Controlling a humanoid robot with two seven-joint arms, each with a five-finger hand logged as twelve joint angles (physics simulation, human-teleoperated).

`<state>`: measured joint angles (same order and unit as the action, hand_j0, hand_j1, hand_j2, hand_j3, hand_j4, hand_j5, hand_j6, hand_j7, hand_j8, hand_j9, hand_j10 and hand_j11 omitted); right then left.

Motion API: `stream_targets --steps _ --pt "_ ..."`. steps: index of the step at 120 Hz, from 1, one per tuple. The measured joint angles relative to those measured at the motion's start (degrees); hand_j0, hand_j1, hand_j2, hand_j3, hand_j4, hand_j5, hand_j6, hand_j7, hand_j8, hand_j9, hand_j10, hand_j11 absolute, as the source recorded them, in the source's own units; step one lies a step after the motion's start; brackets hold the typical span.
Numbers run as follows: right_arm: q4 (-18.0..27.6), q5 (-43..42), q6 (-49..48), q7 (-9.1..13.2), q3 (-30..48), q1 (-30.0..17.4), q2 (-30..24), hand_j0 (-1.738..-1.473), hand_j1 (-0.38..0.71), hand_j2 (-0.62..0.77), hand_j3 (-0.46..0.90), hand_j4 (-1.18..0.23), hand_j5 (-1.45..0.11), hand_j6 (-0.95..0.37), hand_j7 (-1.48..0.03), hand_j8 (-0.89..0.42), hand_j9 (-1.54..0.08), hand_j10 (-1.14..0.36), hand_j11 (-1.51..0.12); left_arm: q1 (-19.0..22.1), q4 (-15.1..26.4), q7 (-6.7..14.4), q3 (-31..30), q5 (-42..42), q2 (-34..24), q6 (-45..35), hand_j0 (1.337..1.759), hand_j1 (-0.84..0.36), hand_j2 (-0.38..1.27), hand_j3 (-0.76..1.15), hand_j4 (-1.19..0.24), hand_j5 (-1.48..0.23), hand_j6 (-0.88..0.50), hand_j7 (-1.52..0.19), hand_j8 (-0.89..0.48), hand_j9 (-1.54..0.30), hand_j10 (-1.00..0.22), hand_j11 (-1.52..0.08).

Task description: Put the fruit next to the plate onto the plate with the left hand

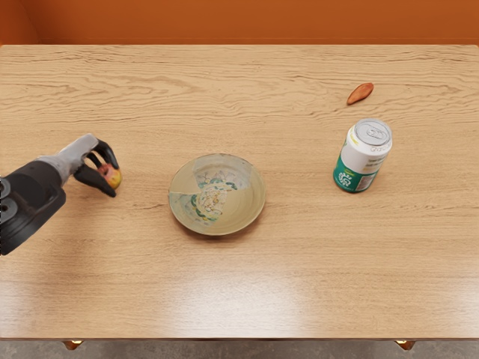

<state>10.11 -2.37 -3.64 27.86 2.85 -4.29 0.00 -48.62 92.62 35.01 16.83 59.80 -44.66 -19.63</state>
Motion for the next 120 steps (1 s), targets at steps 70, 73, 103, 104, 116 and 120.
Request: stream_targets --steps 70,73,103,104,116,120 --pt "0.18 0.0 -0.07 -0.01 -0.03 0.65 0.0 -1.658 -0.35 0.0 0.0 0.0 0.0 0.0 0.0 0.0 0.0 0.0 0.0 -5.75 7.59 -0.01 0.04 -0.83 3.22 1.94 1.654 -0.34 0.64 0.0 -0.83 -1.23 -0.38 -1.18 -0.44 -1.15 -0.87 -1.15" --pt "0.18 0.0 -0.07 -0.01 -0.03 0.67 0.0 -1.658 -0.35 0.0 0.0 0.0 0.0 0.0 0.0 0.0 0.0 0.0 0.0 -6.25 7.6 0.01 0.05 -0.81 3.48 2.05 1.654 -0.35 0.64 0.0 -0.83 -1.22 -0.39 -1.18 -0.44 -1.15 -0.87 -1.15" --pt "0.17 0.0 -0.05 -0.05 -0.03 0.76 0.0 -1.658 -0.35 0.0 0.0 0.0 0.0 0.0 0.0 0.0 0.0 0.0 0.0 -8.67 7.66 -0.02 0.09 -1.03 8.12 3.3 1.654 -0.31 0.55 0.0 -0.83 -1.22 -0.4 -1.18 -0.46 -1.15 -0.87 -1.15" --pt "0.17 0.0 -0.05 -0.05 -0.03 0.76 0.0 -1.658 -0.35 0.0 0.0 0.0 0.0 0.0 0.0 0.0 0.0 0.0 0.0 -8.72 7.67 -0.02 0.09 -1.04 8.19 3.34 1.654 -0.3 0.54 0.0 -0.83 -1.22 -0.4 -1.18 -0.45 -1.15 -0.87 -1.15" --pt "0.17 0.0 -0.05 -0.05 -0.03 0.77 0.0 -1.658 -0.35 0.0 0.0 0.0 0.0 0.0 0.0 0.0 0.0 0.0 0.0 -8.86 7.57 0.0 0.08 -1.37 9.5 3.66 1.654 -0.36 0.69 0.0 -0.83 -1.22 -0.41 -1.19 -0.45 -1.15 -0.87 -1.15" --pt "0.17 0.0 -0.05 -0.06 -0.03 0.77 0.0 -1.658 -0.35 0.0 0.0 0.0 0.0 0.0 0.0 0.0 0.0 0.0 0.0 -8.82 7.47 0.04 0.08 -1.48 10.47 3.69 1.654 -0.37 0.72 0.0 -0.84 -1.22 -0.41 -1.18 -0.45 -1.15 -0.87 -1.15"
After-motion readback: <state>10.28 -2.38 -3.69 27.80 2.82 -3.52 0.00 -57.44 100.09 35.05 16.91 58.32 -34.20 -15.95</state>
